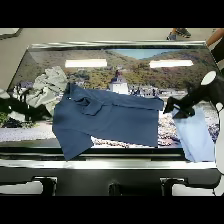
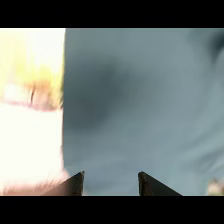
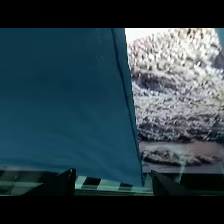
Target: Fold the shirts.
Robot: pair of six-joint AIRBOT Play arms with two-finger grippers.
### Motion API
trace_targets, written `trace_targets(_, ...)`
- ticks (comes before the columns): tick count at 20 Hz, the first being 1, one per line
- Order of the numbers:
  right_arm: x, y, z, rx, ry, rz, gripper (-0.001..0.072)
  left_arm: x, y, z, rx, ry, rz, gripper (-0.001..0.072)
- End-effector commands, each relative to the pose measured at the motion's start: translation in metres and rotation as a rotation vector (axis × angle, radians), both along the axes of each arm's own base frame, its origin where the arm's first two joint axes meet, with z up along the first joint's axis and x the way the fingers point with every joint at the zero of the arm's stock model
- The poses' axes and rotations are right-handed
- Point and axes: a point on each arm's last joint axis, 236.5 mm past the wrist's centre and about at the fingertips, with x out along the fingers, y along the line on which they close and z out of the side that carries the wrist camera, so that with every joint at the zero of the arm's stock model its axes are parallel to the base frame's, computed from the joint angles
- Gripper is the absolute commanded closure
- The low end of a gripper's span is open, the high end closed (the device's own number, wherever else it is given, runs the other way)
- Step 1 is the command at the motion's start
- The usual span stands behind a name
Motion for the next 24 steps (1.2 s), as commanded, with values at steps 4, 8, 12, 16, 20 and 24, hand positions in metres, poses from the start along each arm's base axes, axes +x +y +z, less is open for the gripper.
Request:
trace_targets(4, -0.052, 0.015, -0.03, 0.06, 0.124, 0.01, 0.0159, -0.034, -0.002, -0.044, -0.049, 0.019, 0.055, 0.0302)
trace_targets(8, -0.056, 0.016, -0.039, 0.058, 0.122, 0.0, 0.0158, -0.023, -0.005, -0.054, -0.023, -0.008, 0.05, 0.0302)
trace_targets(12, -0.066, 0.018, -0.048, 0.042, 0.088, -0.012, 0.0156, -0.018, -0.013, -0.062, -0.012, -0.007, 0.037, 0.0464)
trace_targets(16, -0.09, 0.036, -0.072, 0.101, 0.135, -0.054, 0.0152, -0.016, -0.014, -0.059, -0.014, -0.016, 0.044, 0.0677)
trace_targets(20, -0.098, 0.047, -0.095, 0.133, 0.136, -0.117, 0.0157, -0.014, -0.014, -0.052, -0.007, -0.035, 0.043, 0.0677)
trace_targets(24, -0.093, 0.063, -0.099, 0.193, 0.132, -0.21, 0.0244, -0.018, -0.018, -0.046, -0.027, -0.02, 0.05, 0.0677)
